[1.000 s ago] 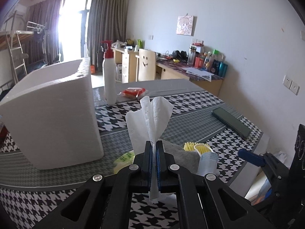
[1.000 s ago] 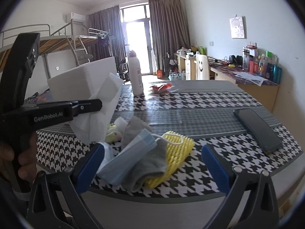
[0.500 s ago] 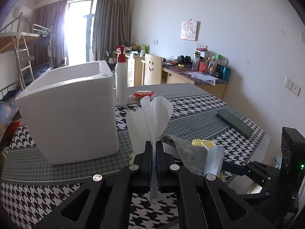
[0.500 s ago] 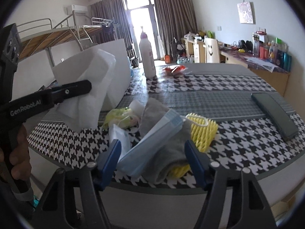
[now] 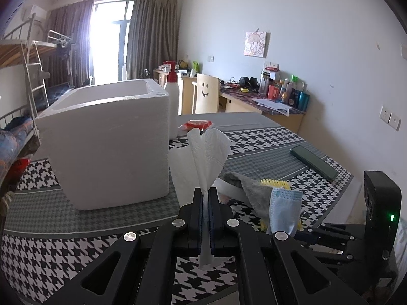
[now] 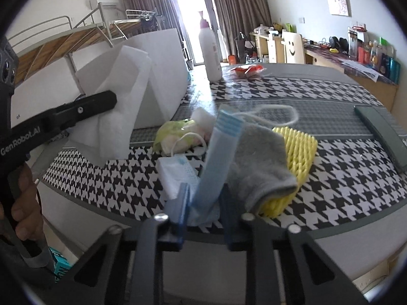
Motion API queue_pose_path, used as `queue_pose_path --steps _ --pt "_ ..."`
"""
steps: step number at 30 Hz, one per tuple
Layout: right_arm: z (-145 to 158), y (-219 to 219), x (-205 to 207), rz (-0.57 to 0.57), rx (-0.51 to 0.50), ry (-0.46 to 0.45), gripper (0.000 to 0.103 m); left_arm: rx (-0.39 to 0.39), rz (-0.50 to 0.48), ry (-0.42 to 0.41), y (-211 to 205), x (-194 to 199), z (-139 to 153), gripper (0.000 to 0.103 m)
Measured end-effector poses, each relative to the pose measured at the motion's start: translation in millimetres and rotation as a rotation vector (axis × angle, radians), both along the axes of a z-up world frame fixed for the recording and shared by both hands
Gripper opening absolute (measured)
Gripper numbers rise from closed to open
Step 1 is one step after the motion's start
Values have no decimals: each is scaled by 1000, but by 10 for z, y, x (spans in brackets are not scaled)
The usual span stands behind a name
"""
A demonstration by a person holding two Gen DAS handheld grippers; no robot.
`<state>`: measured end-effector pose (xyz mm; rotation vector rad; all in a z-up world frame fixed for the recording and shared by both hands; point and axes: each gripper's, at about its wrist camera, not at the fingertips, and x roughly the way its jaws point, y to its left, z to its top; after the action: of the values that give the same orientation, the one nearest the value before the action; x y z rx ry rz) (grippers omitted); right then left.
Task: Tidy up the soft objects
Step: 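Grasp the blue face mask with the right tool while the left tool holds the tissue, then carry the tissue and mask in both tools over to the white foam box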
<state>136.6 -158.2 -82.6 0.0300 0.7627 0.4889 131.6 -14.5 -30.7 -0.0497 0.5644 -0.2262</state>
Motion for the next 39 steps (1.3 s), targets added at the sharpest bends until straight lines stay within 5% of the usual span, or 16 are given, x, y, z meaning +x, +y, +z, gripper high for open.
queue_pose_path --steps 8,39 --pt "146 28 -55 -2 1 -39 12 -17 10 -18 87 -62 63 4" --pt "776 -26 20 -45 34 -190 10 -43 6 -124 231 -136 590 4"
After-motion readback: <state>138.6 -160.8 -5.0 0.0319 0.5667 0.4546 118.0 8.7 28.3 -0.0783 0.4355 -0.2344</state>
